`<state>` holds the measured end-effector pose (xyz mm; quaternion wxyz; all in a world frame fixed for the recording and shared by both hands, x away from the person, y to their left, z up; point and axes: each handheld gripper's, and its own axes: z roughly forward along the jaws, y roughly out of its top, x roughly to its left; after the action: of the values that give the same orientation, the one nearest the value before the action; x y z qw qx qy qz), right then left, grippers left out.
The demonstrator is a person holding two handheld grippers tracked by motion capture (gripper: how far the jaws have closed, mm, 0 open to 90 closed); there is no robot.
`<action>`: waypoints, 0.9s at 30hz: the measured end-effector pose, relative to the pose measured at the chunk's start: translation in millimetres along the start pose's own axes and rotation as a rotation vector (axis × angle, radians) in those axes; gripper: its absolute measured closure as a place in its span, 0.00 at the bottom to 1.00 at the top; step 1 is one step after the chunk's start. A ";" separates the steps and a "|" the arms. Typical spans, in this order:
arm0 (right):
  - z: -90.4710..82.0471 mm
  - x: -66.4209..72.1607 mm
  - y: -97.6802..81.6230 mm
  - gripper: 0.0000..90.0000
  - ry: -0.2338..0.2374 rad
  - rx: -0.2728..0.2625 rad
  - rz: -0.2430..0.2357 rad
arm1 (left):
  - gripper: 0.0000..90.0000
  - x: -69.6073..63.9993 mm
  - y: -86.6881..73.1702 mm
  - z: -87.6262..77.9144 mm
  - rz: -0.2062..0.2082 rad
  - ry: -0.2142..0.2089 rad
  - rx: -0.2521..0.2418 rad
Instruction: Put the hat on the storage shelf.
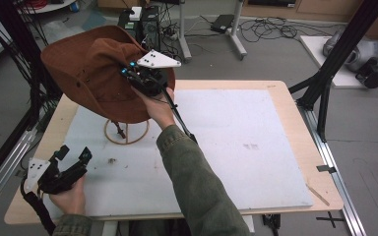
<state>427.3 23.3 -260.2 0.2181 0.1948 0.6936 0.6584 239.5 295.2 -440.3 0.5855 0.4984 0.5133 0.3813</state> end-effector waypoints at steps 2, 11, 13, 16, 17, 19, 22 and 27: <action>0.7 0.6 0.0 0.98 0.005 0.007 -0.006 | 0.22 0.1 -0.1 0.2 -0.002 0.001 0.000; 8.6 2.0 2.3 0.98 0.027 0.093 -0.051 | 0.22 -1.1 0.6 0.0 0.006 -0.003 0.003; 9.7 3.1 2.2 0.98 0.034 0.100 -0.059 | 0.22 -1.0 0.4 0.3 0.006 -0.003 0.004; 12.1 6.8 2.5 0.98 0.047 0.131 -0.097 | 0.22 -0.9 0.6 0.1 0.005 -0.004 0.006; 12.3 7.5 2.6 0.98 0.050 0.139 -0.099 | 0.22 -1.2 0.8 0.0 0.003 -0.004 0.003; 14.0 8.2 2.5 0.98 0.052 0.158 -0.104 | 0.22 -1.7 1.3 -0.2 0.005 -0.005 0.002; 15.5 9.3 2.3 0.97 0.048 0.184 -0.111 | 0.22 -1.7 1.3 -0.4 0.007 -0.006 0.003; 15.9 8.9 2.2 0.97 0.041 0.194 -0.107 | 0.22 -1.9 1.3 -0.3 0.006 -0.004 0.005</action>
<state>428.7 41.6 -259.0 0.2187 0.1642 0.7677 0.5795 239.0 293.7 -438.6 0.5840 0.5021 0.5117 0.3809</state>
